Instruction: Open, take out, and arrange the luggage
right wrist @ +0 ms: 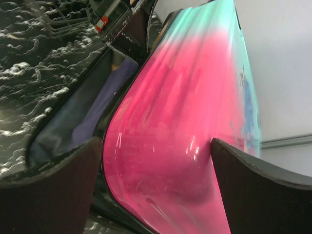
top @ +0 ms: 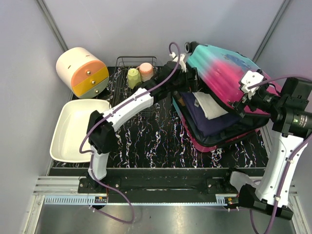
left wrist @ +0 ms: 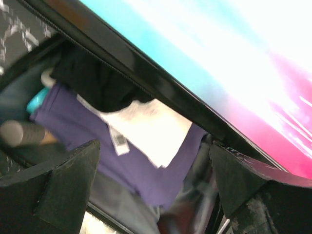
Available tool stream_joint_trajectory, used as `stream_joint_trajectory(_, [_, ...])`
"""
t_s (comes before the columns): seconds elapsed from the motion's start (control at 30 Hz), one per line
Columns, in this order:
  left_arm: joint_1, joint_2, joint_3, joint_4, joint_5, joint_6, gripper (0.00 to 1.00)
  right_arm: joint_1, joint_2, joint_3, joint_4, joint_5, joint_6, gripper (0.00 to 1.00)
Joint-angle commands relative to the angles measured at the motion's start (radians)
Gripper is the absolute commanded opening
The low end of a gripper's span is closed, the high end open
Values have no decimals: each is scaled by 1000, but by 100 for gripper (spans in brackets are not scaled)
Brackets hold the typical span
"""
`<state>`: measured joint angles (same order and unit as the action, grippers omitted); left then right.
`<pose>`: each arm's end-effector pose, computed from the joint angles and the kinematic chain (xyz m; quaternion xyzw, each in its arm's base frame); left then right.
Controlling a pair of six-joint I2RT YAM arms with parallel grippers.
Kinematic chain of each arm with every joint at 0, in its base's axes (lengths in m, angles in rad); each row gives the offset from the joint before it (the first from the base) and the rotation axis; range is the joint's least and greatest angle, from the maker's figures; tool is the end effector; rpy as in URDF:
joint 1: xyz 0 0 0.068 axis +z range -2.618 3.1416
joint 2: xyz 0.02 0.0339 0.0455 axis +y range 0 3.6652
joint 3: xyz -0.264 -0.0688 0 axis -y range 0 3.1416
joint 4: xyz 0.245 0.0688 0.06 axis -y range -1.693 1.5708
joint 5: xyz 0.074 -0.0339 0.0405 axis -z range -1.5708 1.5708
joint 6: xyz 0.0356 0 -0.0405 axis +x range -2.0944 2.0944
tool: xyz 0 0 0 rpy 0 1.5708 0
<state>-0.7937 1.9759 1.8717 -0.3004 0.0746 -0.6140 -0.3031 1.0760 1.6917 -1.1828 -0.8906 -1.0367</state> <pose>0.3309 -0.3402 0.3472 0.0953 0.8290 -0.3798 0.3993 0.1431 -0.0158 0.4845 -0.4772 0.6643 0.0264 0.5748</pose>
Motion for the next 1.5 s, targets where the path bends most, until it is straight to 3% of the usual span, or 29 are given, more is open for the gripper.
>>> stream_joint_trajectory(0.0, [-33,50,194,119,27,17,99,68,-59,-70,119,80,-75,100])
stream_joint_trajectory(0.23, [-41,156,366,106,27,3,99,162,-113,-217,353,226,-264,100])
stream_joint_trajectory(0.53, [-41,195,423,133,19,-4,99,165,-186,-167,298,-19,-223,100])
stream_joint_trajectory(0.63, [-41,199,431,141,28,-9,99,167,-194,-216,259,-30,-348,100])
stream_joint_trajectory(0.67, [-41,199,431,142,31,-10,99,171,-214,-257,303,49,-383,100])
stream_joint_trajectory(0.73, [-41,201,429,147,31,-9,99,222,-246,-436,557,190,-422,100])
stream_joint_trajectory(0.8, [-41,201,428,149,31,-10,99,290,-268,-586,799,427,-491,100])
stream_joint_trajectory(0.87, [-41,199,423,155,34,-13,99,329,-233,-609,880,583,-488,100])
stream_joint_trajectory(0.93, [-41,196,416,153,36,-15,99,363,-199,-570,936,646,-430,97])
stream_joint_trajectory(1.0, [-41,184,388,152,34,-12,99,374,-156,-552,1029,719,-396,84])
stream_joint_trajectory(1.03, [-41,176,373,149,34,-10,99,377,-143,-549,1060,742,-392,61])
stream_joint_trajectory(1.1, [-39,137,299,149,27,-3,99,375,-108,-541,1148,803,-392,38])
stream_joint_trajectory(1.13, [-39,118,261,155,27,14,99,377,-96,-538,1172,852,-388,17])
stream_joint_trajectory(1.2, [-35,48,126,185,31,52,99,377,-65,-506,1215,886,-369,0])
stream_joint_trajectory(1.37, [-36,-126,-204,279,210,471,99,369,-50,-449,1207,947,-278,0])
stream_joint_trajectory(1.4, [-36,-170,-271,264,344,532,99,363,-51,-451,1197,950,-270,0])
stream_joint_trajectory(1.47, [-50,-205,-316,212,469,716,99,355,-53,-455,1197,970,-251,0])
